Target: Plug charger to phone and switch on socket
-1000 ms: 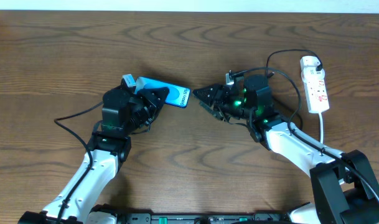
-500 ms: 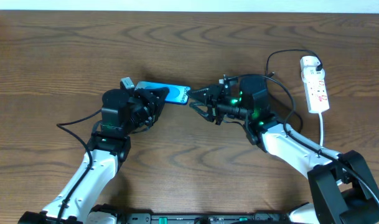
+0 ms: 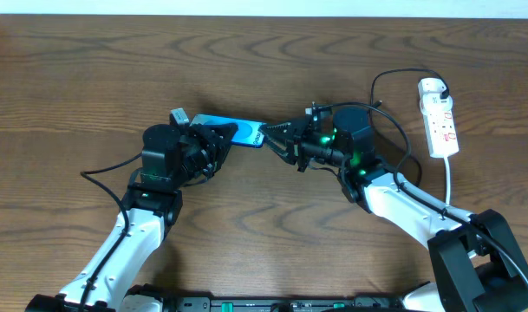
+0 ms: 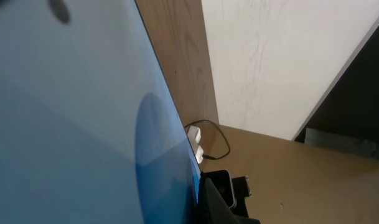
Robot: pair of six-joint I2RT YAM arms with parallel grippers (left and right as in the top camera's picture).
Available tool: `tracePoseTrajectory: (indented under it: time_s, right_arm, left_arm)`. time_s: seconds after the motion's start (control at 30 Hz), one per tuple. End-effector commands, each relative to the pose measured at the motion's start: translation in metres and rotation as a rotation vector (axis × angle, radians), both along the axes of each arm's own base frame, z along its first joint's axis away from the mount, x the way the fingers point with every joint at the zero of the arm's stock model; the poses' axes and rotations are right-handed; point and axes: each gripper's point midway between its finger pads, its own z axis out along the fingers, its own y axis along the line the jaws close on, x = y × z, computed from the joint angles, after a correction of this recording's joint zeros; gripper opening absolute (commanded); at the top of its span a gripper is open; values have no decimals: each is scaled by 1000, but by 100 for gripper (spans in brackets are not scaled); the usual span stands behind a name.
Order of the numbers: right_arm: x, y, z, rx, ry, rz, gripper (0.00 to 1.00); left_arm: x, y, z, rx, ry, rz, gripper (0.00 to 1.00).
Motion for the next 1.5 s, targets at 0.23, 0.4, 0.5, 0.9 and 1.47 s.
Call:
tracePoseTrajectory:
  time_s: [0.23,0.4,0.5,0.9,1.47]
  right_arm:
    - [-4,18,-1,-17,-31,-27,15]
    - [-3,17,-1,-27,-50,-30,3]
    - [-3,17,-1,-30,-61,-28,1]
    - [6,12,5,-54,-169,-44,1]
    - [33,-16,7,-64,-177,-148,1]
  left_arm:
    - [1,-10,27,-21,-77,-68,7]
    - [-1,-12,28,-27,-75,-82,8]
    - [-1,-12,28,-27,-75,-82,8]
    - [2,-13,36,-34,-113,-86,39]
    - [4,-11,64,-84,-226,-130,41]
